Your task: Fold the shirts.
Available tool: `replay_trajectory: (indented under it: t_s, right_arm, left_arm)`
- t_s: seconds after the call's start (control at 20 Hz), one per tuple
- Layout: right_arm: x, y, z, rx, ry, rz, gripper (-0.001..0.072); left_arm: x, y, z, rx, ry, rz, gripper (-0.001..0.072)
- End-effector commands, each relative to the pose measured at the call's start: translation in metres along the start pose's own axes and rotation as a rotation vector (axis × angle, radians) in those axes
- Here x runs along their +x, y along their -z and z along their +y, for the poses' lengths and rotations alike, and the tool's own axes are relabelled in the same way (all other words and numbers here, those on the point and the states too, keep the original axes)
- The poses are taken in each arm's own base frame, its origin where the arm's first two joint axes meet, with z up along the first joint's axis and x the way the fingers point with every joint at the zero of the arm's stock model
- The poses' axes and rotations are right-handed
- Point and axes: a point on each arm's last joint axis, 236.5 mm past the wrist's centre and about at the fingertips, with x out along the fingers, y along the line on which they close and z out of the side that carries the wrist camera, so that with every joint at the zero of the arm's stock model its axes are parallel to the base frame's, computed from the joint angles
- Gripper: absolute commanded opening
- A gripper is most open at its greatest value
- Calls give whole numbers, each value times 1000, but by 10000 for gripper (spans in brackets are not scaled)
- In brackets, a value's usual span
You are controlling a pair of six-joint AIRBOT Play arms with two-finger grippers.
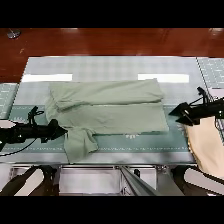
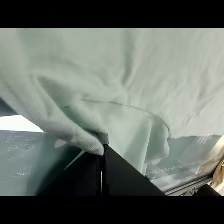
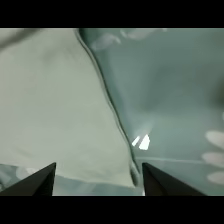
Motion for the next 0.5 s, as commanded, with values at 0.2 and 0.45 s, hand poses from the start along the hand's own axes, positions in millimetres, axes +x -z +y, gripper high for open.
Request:
replay_trajectory:
  t_s: [0.2,0.45]
  right_arm:
    - [46,54,-13,-17,135,205,621]
    - [60,31,12,12,50,112,620]
  left_arm:
    - [-1,4,-7,24,23,19,34]
    - [-1,5,-7,24,25,24,34]
